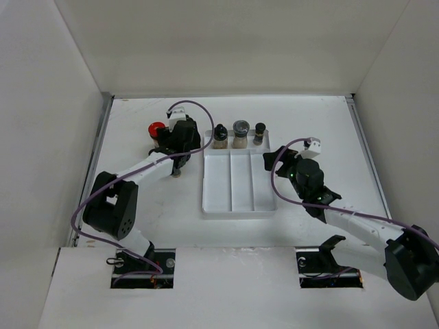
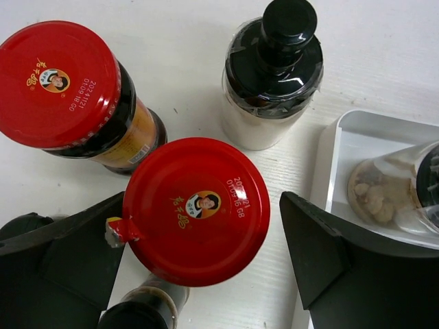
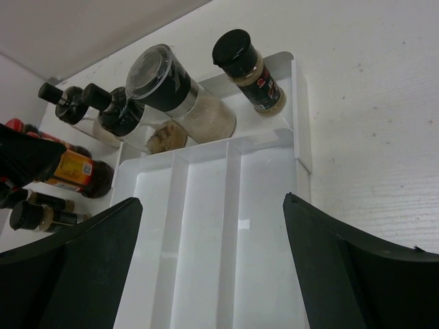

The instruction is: Organize the condiment bottles

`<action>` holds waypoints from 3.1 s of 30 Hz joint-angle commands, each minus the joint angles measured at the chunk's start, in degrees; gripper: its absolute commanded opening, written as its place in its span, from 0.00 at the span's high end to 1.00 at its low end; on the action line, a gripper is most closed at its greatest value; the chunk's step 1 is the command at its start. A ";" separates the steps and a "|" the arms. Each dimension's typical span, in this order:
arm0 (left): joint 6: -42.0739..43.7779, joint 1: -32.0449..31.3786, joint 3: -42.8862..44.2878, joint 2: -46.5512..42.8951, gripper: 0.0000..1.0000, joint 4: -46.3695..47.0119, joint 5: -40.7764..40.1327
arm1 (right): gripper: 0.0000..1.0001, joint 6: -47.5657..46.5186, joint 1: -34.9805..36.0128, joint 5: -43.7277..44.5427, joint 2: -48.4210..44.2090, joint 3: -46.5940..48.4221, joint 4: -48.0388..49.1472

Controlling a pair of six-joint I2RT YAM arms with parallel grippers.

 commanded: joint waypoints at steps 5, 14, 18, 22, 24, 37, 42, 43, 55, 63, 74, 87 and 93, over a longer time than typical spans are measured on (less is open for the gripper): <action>0.51 1.29 3.40 2.07 0.15 3.92 0.96 | 0.09 -0.11 0.22 -0.40 0.90 0.44 4.30; 1.04 0.32 2.88 -0.91 0.49 6.21 1.14 | 0.09 -0.29 0.22 -0.66 2.31 0.79 4.66; 1.83 -0.47 2.88 -4.16 0.53 7.96 0.70 | 0.09 -0.38 0.22 -0.92 2.57 0.79 4.74; 1.92 -1.26 3.84 -7.94 0.54 8.67 0.26 | 0.09 -0.38 0.22 -0.92 2.40 0.70 5.10; 2.71 -1.87 4.46 -9.35 0.55 8.67 0.00 | 0.09 -0.38 0.22 -0.92 2.13 0.52 5.10; 0.52 -17.68 0.42 -18.94 0.55 2.78 -2.47 | 0.09 0.33 -0.39 0.57 -1.47 -1.32 5.45; 0.25 -24.19 3.49 -14.02 0.55 6.72 -1.68 | 0.09 0.94 -1.88 1.45 -1.73 -1.94 5.10; 0.34 -24.90 4.28 -12.18 0.55 8.13 -1.07 | 0.09 1.20 -2.49 1.45 -1.82 -2.02 4.84; 1.31 -25.96 12.63 4.79 0.55 15.17 3.51 | 0.08 5.25 -7.51 1.19 -3.32 -4.75 5.10; 2.10 -25.43 13.16 11.47 0.54 17.64 4.39 | 0.08 5.16 -7.33 1.10 -3.14 -4.66 5.45; 3.15 -25.70 10.80 7.10 0.11 18.07 1.85 | 0.07 5.07 -7.33 1.01 -2.79 -4.49 5.45; -0.01 -7.79 -3.89 -16.11 0.12 8.08 -4.39 | 0.07 4.99 -6.81 0.48 -2.09 -4.22 6.42; -1.86 4.52 -3.37 -12.35 0.09 6.29 -2.82 | 0.05 4.55 -6.37 0.22 -1.56 -4.05 6.94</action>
